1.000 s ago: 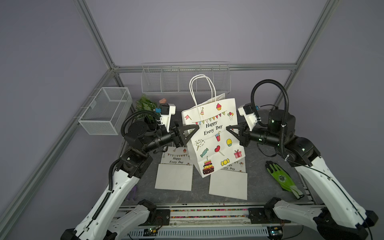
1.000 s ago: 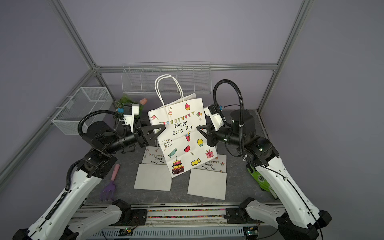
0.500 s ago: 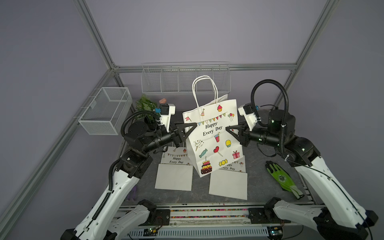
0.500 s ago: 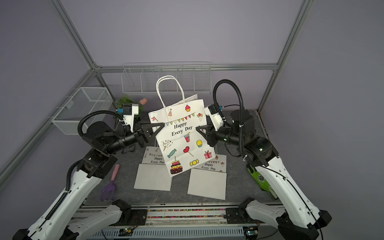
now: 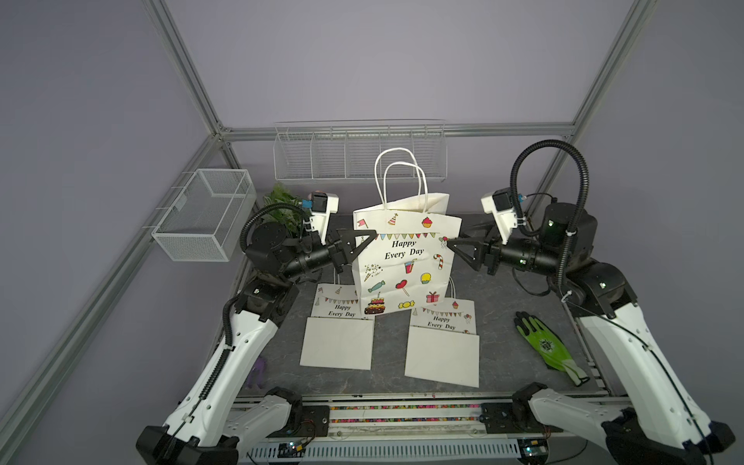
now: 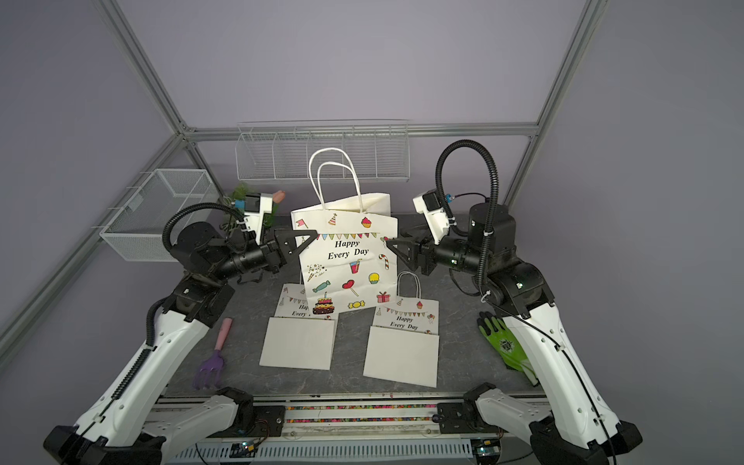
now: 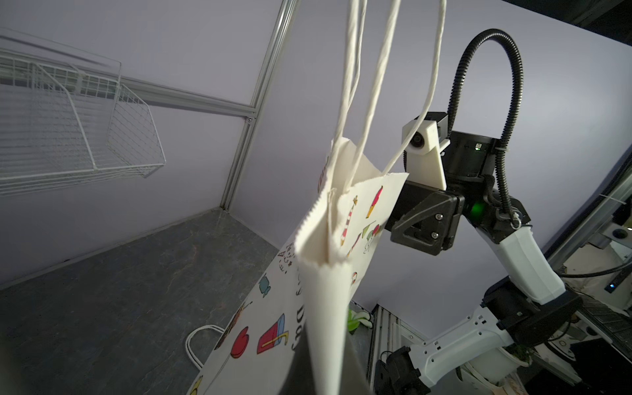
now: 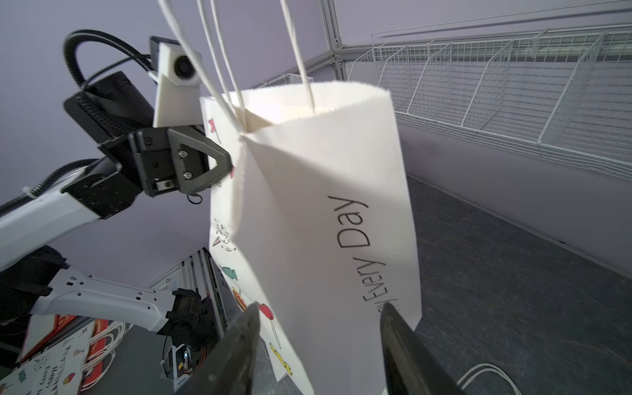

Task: Put away the paper bag
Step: Press the paper bag.

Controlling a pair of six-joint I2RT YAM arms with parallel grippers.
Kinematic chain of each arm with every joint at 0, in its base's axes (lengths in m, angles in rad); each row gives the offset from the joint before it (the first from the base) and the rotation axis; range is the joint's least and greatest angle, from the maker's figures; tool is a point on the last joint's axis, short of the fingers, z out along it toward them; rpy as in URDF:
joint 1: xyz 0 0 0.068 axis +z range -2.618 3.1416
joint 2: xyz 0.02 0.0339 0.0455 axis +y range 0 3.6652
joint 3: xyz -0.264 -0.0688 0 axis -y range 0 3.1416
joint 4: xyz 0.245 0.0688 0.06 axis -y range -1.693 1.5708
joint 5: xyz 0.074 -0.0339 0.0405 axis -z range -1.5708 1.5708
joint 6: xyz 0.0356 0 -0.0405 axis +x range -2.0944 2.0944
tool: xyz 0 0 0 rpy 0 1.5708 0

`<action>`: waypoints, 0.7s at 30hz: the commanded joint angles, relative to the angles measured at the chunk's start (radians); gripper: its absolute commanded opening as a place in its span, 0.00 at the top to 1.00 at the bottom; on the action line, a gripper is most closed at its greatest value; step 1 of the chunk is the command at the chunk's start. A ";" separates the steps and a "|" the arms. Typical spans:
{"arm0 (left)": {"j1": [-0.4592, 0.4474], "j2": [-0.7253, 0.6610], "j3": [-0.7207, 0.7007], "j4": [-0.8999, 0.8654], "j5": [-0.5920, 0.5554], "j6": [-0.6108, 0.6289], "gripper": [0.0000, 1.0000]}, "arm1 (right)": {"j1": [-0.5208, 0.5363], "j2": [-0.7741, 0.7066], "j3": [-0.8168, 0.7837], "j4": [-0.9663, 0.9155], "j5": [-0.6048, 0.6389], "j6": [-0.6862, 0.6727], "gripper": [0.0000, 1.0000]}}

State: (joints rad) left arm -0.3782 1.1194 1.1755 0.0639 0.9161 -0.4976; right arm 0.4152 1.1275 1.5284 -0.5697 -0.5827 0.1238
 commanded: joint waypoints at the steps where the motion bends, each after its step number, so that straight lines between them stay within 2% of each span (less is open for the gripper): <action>1: 0.010 0.082 0.061 0.086 0.190 -0.057 0.94 | -0.033 -0.018 0.027 0.078 -0.154 0.026 0.42; 7: 0.028 0.237 0.228 0.049 0.455 -0.070 0.93 | -0.159 -0.079 -0.041 0.154 -0.258 0.063 0.42; 8: 0.030 0.254 0.265 -0.026 0.498 -0.012 0.93 | -0.194 -0.091 -0.058 0.168 -0.273 0.076 0.42; 11: 0.035 0.302 0.391 -0.358 0.591 0.270 0.93 | -0.303 -0.119 -0.117 0.252 -0.350 0.142 0.40; 14: 0.041 0.379 0.503 -0.605 0.699 0.470 0.93 | -0.377 -0.118 -0.162 0.362 -0.440 0.233 0.36; 15: 0.044 0.407 0.549 -0.713 0.701 0.560 0.92 | -0.392 -0.111 -0.171 0.395 -0.475 0.262 0.33; 19: 0.047 0.489 0.643 -0.841 0.704 0.634 0.92 | -0.377 -0.112 -0.226 0.558 -0.620 0.370 0.19; 21: 0.047 0.513 0.683 -0.861 0.704 0.633 0.93 | -0.344 -0.125 -0.236 0.533 -0.635 0.329 0.13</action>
State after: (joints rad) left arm -0.3359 1.5974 1.8042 -0.6247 1.5249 0.0021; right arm 0.0418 1.0210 1.3098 -0.1398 -1.0946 0.4046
